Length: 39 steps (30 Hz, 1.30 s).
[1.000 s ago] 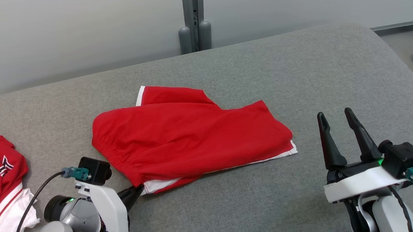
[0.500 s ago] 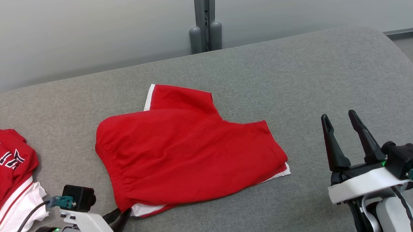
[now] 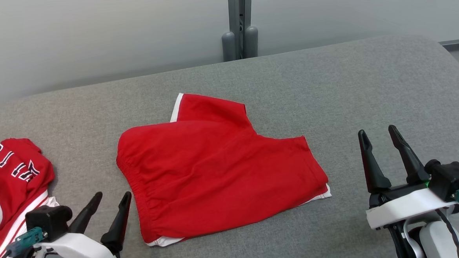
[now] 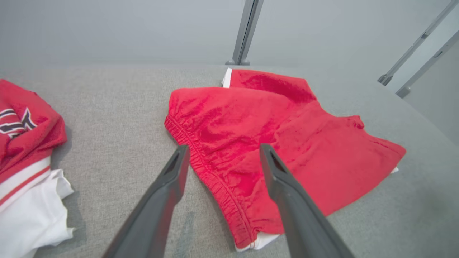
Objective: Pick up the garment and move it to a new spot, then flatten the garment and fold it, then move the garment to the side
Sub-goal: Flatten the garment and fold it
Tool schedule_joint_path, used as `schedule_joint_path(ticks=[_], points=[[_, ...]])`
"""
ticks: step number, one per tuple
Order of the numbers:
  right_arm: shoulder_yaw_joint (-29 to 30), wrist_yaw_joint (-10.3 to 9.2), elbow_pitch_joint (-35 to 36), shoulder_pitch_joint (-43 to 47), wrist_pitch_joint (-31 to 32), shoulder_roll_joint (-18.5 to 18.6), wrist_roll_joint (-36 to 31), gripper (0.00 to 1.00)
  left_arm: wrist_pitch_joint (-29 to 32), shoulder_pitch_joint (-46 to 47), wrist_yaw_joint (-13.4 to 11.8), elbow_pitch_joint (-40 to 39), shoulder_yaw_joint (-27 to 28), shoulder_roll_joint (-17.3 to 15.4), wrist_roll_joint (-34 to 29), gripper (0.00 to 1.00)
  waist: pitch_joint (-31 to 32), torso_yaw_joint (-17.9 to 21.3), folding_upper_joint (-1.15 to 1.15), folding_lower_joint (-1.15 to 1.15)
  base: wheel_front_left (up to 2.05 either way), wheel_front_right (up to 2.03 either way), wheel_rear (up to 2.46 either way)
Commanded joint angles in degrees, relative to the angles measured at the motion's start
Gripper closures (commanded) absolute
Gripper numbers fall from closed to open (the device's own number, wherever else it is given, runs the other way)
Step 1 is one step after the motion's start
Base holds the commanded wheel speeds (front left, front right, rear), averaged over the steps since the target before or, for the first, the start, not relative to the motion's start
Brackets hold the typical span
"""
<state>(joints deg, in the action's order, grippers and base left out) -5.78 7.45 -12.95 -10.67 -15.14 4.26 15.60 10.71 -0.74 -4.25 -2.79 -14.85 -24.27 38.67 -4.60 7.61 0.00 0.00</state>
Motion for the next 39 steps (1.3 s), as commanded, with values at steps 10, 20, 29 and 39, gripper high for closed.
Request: schedule_joint_path(ticks=[10, 20, 29, 39], points=[[-0.5, 0.08, 0.4, 1.1, 0.0, 0.4, -0.1, 0.00, -20.0, 0.0, -5.2, 2.2, 3.6, 4.9, -7.5, 0.00, 1.1, -1.7, 0.00, 0.00, 0.00, 0.00, 0.00], [-0.7, 0.07, 0.9, 2.1, 0.0, 1.3, -0.2, 0.00, -25.8, -1.5, -5.5, 4.9, 5.6, 9.8, -11.5, 0.00, 2.6, -2.0, 0.00, 0.00, 0.00, 0.00, 0.00], [0.3, 0.07, 2.2, 4.0, 0.0, 1.3, -0.2, 0.00, -25.9, -2.5, -1.1, 4.4, 9.5, 15.6, -15.9, 0.00, 2.6, -2.6, 0.00, 0.00, 0.00, 0.00, 0.00], [-0.2, 0.07, 1.8, 3.6, 0.0, 1.2, 0.0, 0.00, -26.0, -2.5, 2.3, 5.2, 13.1, 18.0, -19.7, 0.00, 3.0, -2.4, 0.00, 0.00, 0.00, 0.00, 0.00]])
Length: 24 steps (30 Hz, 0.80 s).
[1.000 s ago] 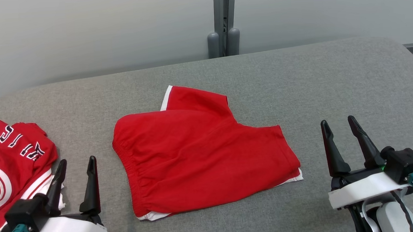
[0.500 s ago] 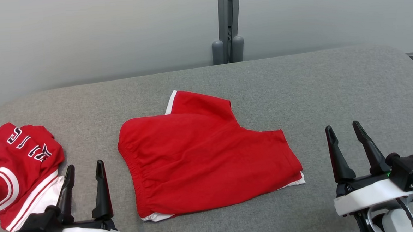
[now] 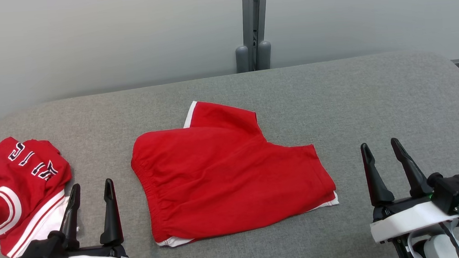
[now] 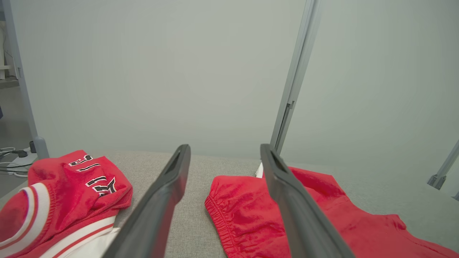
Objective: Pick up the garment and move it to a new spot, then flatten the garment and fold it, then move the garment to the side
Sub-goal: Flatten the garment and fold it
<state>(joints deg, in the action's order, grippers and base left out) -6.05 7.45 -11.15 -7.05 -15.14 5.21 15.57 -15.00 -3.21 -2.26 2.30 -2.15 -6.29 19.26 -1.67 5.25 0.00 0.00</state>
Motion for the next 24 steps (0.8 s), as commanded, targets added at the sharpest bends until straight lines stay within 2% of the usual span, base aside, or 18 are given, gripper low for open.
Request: schedule_joint_path(ticks=[1, 11, 24], points=[[0.1, 0.07, 0.0, 0.1, 0.0, 0.3, 0.0, 0.00, -0.3, -0.1, 0.6, 0.2, 0.6, 0.2, -0.6, 0.00, 0.1, 0.0, 0.00, 0.00, 0.00, 0.00, 0.00], [-0.2, 0.07, -0.2, 0.2, 0.0, 0.6, -0.1, 0.00, -0.2, -0.3, 2.7, 1.3, 2.5, 1.7, -2.3, 0.00, 0.5, 0.1, 0.00, 0.00, 0.00, 0.00, 0.00], [-0.1, 0.07, -0.5, -0.1, 0.0, 0.9, 0.1, 0.00, -0.2, 0.1, 4.2, 2.1, 4.0, 2.7, -3.3, 0.00, 0.5, 0.2, 0.00, 0.00, 0.00, 0.00, 0.00]])
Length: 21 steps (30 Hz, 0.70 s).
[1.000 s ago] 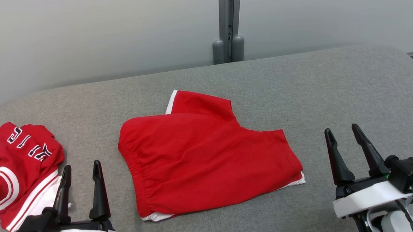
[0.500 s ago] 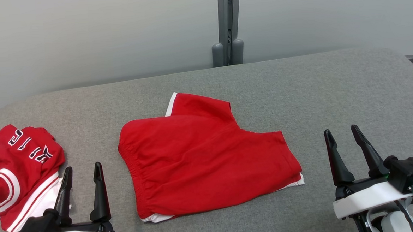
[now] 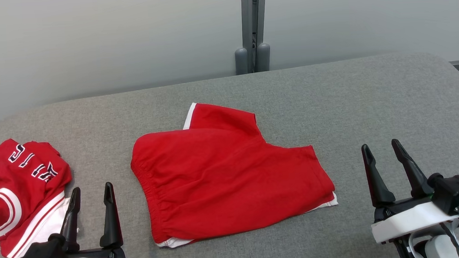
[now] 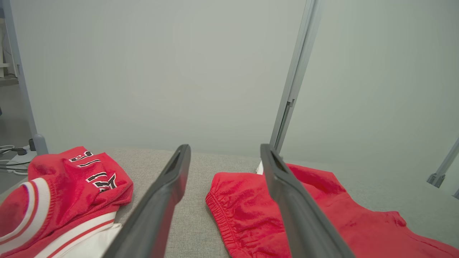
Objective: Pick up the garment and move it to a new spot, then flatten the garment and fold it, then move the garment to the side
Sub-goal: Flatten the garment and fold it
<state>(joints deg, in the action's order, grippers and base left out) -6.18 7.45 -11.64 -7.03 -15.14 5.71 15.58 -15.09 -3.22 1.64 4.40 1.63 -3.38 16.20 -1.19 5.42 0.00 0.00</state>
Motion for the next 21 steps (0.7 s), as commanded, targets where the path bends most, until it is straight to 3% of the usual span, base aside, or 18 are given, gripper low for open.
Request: schedule_joint_path(ticks=[1, 6, 12, 21], points=[[0.1, 0.07, 0.0, -0.1, 0.0, 0.4, 0.1, 0.00, -0.1, 0.2, 0.3, 0.0, 0.3, -0.2, -0.3, 0.00, 0.0, 0.0, 0.00, 0.00, 0.00, 0.00, 0.00], [-0.2, 0.07, -1.0, -0.4, 0.0, 1.1, -0.1, 0.00, 1.0, -0.9, 1.5, 2.4, -0.3, 0.0, 1.7, 0.00, 0.0, 0.2, 0.00, 0.00, 0.00, 0.00, 0.00], [-4.1, 0.07, -7.6, -2.7, 4.6, 4.6, 2.7, 0.00, 11.8, -2.2, 3.0, 5.0, -2.3, -2.3, 3.9, 0.00, -0.2, 0.1, 0.00, 0.00, 0.00, 0.00, 0.00], [-13.4, 0.06, -13.5, -4.6, 14.2, 9.1, 11.0, 0.00, 24.8, -3.7, 3.4, 0.5, -4.2, -4.8, 6.3, 0.00, -1.7, -1.3, 0.00, 0.00, 0.00, 0.00, 0.00]])
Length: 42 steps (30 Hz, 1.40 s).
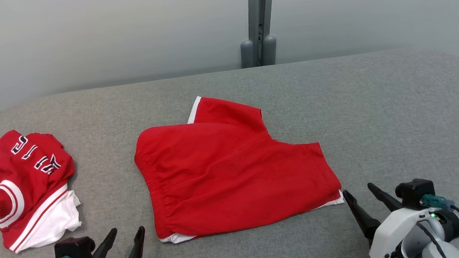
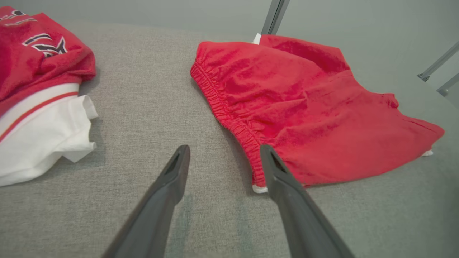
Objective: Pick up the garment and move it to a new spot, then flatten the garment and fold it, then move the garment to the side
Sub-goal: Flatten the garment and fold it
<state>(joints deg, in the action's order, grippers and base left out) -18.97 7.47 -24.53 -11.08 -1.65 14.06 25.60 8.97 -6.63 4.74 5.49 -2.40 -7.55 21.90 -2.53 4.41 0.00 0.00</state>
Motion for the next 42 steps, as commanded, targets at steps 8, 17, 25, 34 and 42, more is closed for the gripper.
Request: schedule_joint_path(ticks=[8, 17, 25, 34, 42], points=[[-8.0, 0.04, -5.9, -4.3, 2.9, 3.4, 5.9, 0.00, 7.9, -0.9, 0.9, -2.8, -3.0, -1.5, 1.9, 0.00, -2.6, -1.1, 0.00, 0.00, 0.00, 0.00, 0.00], [-12.8, 0.04, -10.8, -8.5, 3.4, 4.0, 8.9, 0.00, 12.7, 2.0, 1.8, -2.6, -7.1, -3.1, 2.4, 0.00, -4.1, -2.0, 0.00, 0.00, 0.00, 0.00, 0.00], [-16.4, 0.04, -13.0, -11.9, 4.4, 3.5, 10.3, 0.00, 14.6, 6.3, 2.3, 1.0, -10.3, -3.9, 2.9, 0.00, -5.3, -1.8, 0.00, 0.00, 0.00, 0.00, 0.00], [-19.1, 0.05, -14.5, -13.9, 3.4, 3.0, 11.1, 0.00, 11.5, 9.6, 2.7, 5.8, -13.3, -4.3, 3.1, 0.00, -5.9, -1.2, 0.00, 0.00, 0.00, 0.00, 0.00], [-20.8, 0.05, -15.2, -14.8, 2.2, 2.7, 11.8, 0.00, 9.7, 10.9, 2.7, 7.4, -15.0, -4.7, 4.0, 0.02, -6.0, -1.2, 0.00, 0.00, 0.00, 0.00, 0.00]])
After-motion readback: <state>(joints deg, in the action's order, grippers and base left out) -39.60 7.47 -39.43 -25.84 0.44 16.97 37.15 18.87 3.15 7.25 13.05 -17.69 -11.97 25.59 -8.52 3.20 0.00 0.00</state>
